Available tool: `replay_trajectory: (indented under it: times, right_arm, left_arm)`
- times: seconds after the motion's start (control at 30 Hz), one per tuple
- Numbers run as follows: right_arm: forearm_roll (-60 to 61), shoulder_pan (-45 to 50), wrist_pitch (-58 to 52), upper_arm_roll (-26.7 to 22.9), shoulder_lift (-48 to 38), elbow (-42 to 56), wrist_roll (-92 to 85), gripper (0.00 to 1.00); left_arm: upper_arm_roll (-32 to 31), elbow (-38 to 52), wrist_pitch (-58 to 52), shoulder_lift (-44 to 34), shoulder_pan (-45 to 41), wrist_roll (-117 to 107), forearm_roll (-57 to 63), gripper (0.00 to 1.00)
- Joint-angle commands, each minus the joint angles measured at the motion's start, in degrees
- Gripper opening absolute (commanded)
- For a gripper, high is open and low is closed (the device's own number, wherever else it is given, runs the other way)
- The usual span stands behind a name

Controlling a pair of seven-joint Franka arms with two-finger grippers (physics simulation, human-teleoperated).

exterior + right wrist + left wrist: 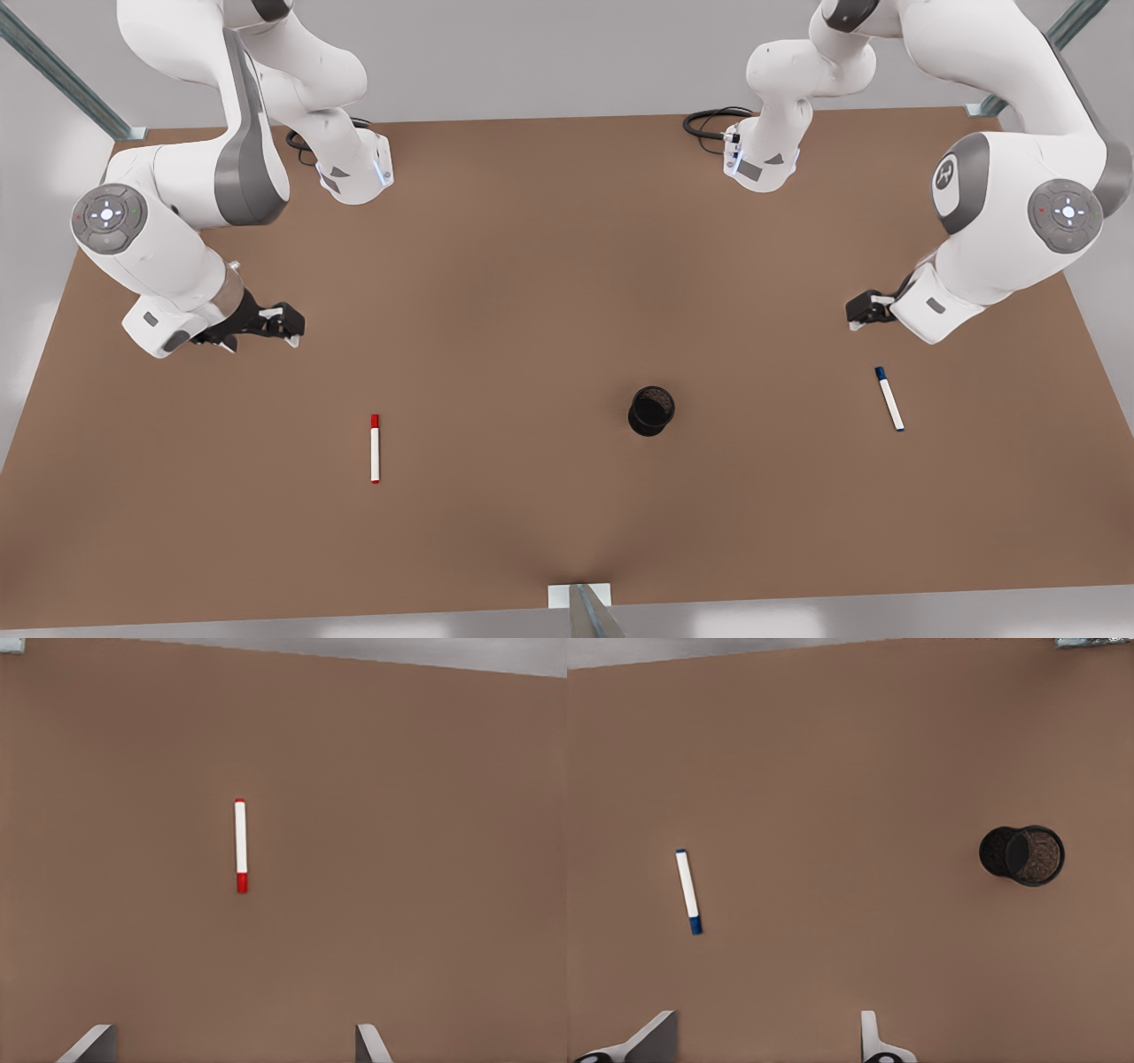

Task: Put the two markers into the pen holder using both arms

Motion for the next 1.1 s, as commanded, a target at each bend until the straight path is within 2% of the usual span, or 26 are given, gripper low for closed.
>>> replay_trajectory:
  times: [0.0,0.1,0.2,0.3,0.4,0.47,0.57,0.73,1.07]
  right_arm:
    - [0.0,0.0,0.8,-0.1,-0.1,0.0,1.5,1.00]
    - [0.0,0.0,0.9,-0.2,-0.1,0.0,1.5,1.00]
    - [0.1,0.0,0.9,-0.2,0.0,0.0,2.1,1.00]
    - [0.6,-0.3,2.7,-0.2,2.8,-0.1,2.3,1.00]
    - [1.0,-2.6,8.3,-0.2,8.3,-1.6,2.2,1.00]
    - [0.9,-3.9,16.0,-0.2,9.6,-7.3,1.9,1.00]
    - [1.0,-4.5,19.8,0.1,21.6,0.0,2.3,1.00]
    - [2.1,-3.4,19.7,1.9,34.3,14.2,3.4,1.00]
    - [2.1,0.1,19.2,2.2,41.2,16.1,8.8,1.00]
  left_arm:
    - [-0.1,0.1,1.2,-0.1,0.2,0.9,0.0,1.00]
    - [0.2,0.0,3.0,3.6,3.1,4.7,0.2,1.00]
    - [0.3,-1.1,14.9,10.3,9.5,8.0,-0.3,1.00]
    - [0.5,-2.7,24.1,15.6,10.7,11.1,0.2,1.00]
    - [0.5,-5.9,30.8,17.8,11.9,11.2,0.1,1.00]
    - [0.5,-8.4,34.3,18.6,13.2,13.1,-0.2,1.00]
    - [0.6,-10.5,35.7,19.6,14.7,16.1,0.3,1.00]
    - [0.6,-11.0,37.5,22.1,16.3,16.2,3.7,1.00]
    - [0.6,-10.8,40.0,27.4,18.5,12.6,-0.9,1.00]
